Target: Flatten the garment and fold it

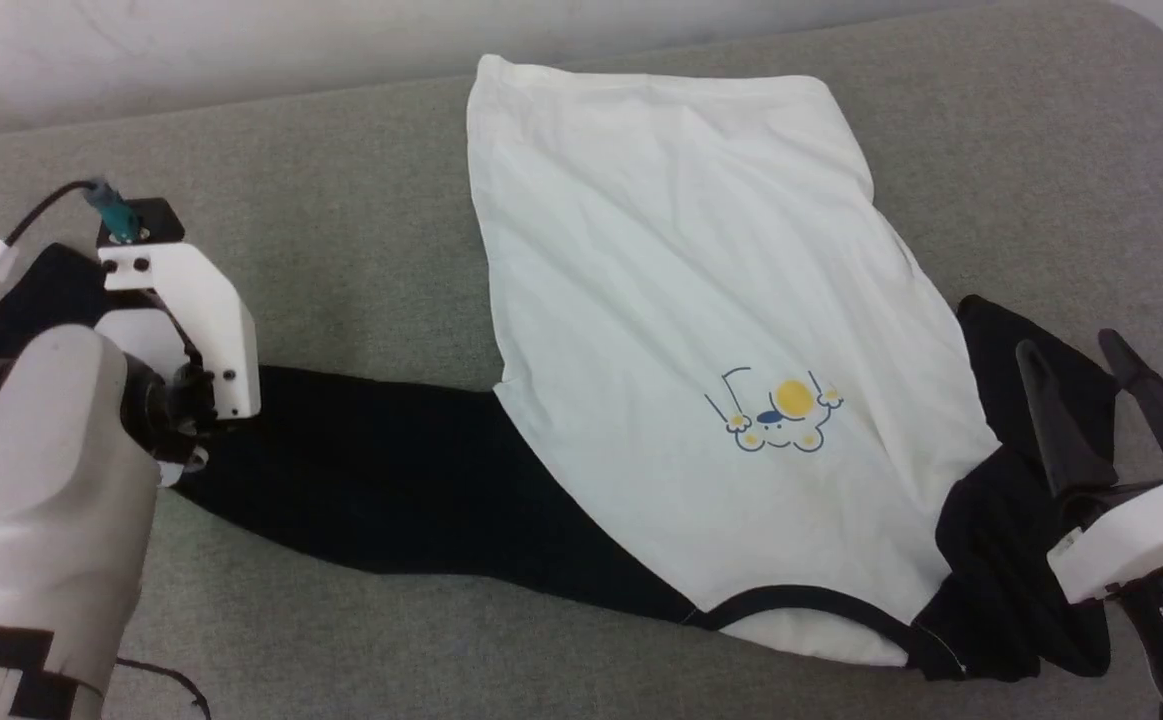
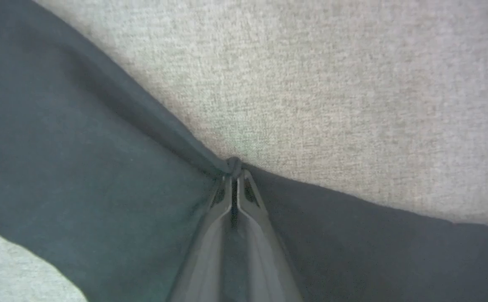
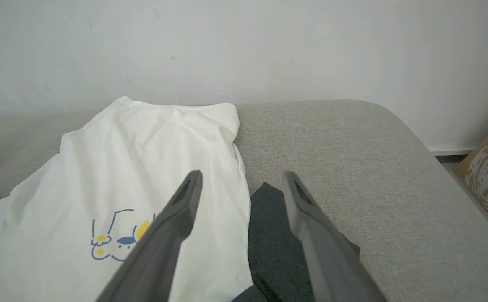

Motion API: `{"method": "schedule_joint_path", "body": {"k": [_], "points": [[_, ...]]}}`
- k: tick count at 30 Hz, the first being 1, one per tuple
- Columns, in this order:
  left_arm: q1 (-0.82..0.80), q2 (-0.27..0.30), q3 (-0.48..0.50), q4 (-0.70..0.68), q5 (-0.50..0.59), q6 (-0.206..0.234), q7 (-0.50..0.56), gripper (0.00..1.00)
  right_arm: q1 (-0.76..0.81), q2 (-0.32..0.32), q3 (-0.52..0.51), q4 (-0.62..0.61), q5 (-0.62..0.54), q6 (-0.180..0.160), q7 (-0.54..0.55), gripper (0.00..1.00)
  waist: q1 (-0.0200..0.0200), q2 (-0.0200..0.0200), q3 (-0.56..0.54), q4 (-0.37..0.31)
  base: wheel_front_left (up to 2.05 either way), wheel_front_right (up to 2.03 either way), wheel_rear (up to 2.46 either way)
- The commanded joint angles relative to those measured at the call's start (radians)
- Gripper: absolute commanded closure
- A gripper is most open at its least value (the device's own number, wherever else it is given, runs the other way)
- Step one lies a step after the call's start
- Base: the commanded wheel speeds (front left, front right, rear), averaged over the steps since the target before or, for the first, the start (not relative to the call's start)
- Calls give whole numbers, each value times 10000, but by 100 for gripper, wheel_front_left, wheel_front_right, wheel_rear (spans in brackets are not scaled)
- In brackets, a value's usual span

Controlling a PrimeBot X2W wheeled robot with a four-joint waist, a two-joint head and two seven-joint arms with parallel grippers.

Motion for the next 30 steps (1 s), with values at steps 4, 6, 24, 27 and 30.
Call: {"method": "schedule_joint_path", "body": {"k": [4,6,24,27,30], "points": [[389,-45,-174,-7,336,-55,-1280,100,-176,49,-74,72,-101,-9,-124,0,1,-1,-266,86,0,0,0],[143,-32,-257,-159,603,-68,-2105,100,-189,61,-94,92,-121,-9,-149,0,1,-1,-344,93,0,0,0],[-1705,-1158,-1728,548,2305,-1363,-9490,100,-524,399,152,548,-157,-9,-581,0,1,-1,156,-494,0,0,0],[-1661,-1443,-2034,1449,2269,-1651,-9655,0,-543,437,285,701,-170,-9,-588,0,1,-1,68,-469,0,0,0],[-1729,-1594,-2157,2129,2157,-1809,-9832,0,-539,424,401,792,-175,-9,-560,0,1,-1,-124,-375,0,0,0]]}}
